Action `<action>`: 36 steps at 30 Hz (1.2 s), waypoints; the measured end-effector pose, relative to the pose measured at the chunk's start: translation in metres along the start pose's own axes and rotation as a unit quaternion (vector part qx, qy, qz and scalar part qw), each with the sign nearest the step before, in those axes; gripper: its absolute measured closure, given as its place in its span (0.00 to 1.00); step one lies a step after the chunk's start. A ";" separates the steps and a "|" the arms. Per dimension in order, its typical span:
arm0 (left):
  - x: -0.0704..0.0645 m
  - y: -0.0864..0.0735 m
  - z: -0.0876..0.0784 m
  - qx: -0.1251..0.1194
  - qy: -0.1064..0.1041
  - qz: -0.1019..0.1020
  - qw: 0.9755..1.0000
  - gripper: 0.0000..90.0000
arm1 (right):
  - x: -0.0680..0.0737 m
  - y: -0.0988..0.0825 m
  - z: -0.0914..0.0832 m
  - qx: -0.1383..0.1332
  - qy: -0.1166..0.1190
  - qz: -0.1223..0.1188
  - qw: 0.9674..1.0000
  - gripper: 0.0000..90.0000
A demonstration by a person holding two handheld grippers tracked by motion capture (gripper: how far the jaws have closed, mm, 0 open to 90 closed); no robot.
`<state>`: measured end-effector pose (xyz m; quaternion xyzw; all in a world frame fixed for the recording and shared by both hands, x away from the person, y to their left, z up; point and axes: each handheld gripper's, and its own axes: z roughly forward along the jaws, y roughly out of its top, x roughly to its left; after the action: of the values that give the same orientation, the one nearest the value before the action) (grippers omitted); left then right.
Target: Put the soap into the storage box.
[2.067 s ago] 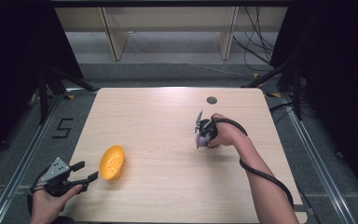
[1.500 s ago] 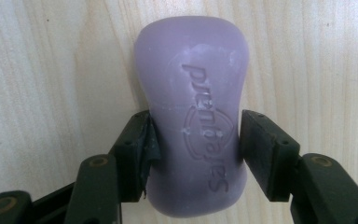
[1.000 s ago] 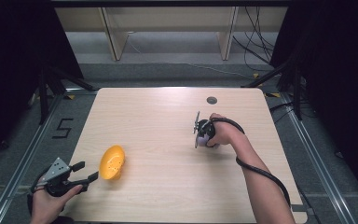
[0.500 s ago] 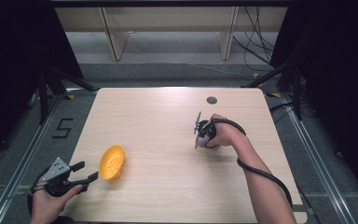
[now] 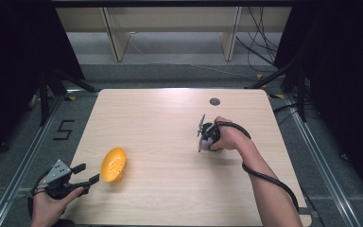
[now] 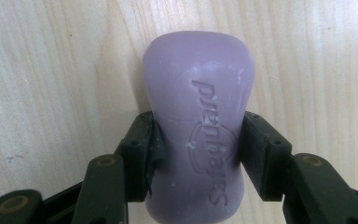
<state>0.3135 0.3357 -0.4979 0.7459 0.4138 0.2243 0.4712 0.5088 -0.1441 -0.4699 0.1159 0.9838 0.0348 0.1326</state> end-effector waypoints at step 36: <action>-0.049 0.042 0.017 -0.044 -0.044 0.064 0.996 0.32 | 0.158 -0.030 -0.080 -0.115 -0.359 -0.039 0.925 0.56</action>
<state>0.3156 0.2768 -0.4656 0.7586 0.3339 0.2387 0.5060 0.3324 -0.1392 -0.4358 0.0657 0.8634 0.0986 0.4904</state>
